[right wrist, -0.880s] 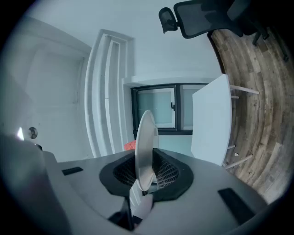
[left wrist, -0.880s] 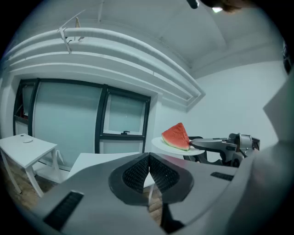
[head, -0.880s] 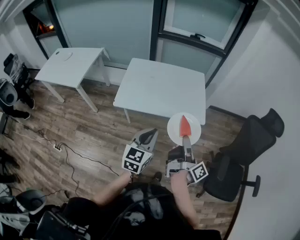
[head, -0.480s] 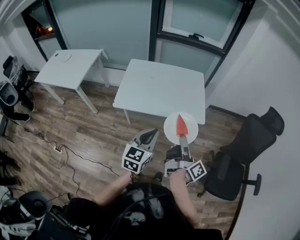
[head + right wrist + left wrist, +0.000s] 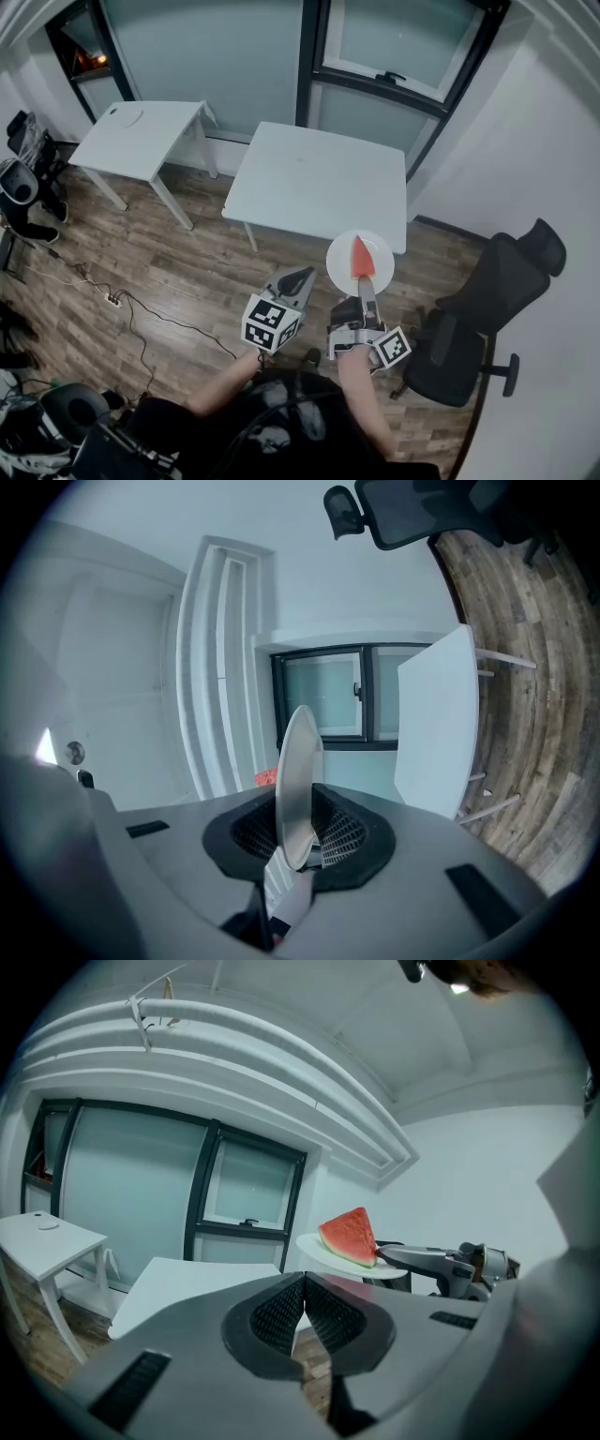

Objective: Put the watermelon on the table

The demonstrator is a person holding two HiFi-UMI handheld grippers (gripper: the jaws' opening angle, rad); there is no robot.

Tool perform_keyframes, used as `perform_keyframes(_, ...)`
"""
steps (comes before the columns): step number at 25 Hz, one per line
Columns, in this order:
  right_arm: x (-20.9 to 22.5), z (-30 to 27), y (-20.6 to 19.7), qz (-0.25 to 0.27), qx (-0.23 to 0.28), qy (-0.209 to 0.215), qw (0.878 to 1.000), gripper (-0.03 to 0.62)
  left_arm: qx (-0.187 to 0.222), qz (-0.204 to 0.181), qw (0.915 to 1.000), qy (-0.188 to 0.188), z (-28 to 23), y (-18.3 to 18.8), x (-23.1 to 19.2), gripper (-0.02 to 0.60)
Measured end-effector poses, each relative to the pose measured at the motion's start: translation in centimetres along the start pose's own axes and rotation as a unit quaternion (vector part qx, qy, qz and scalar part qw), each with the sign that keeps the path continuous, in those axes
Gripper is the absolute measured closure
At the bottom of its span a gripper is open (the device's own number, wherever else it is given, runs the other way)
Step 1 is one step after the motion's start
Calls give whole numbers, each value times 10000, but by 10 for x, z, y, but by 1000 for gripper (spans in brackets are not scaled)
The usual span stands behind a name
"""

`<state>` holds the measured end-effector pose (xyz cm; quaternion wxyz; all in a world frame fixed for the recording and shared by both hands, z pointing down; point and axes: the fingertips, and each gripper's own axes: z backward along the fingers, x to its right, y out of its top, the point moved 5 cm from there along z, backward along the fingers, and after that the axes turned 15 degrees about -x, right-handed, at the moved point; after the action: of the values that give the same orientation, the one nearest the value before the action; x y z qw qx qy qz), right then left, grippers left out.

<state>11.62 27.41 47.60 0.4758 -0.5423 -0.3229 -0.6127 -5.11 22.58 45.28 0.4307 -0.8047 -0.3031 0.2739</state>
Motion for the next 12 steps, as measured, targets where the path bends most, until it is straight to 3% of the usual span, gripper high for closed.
perform_keyframes(12,7,16,32,-115,-291,82,9995,520,-65,92,9997,196,-30,-1,21,577)
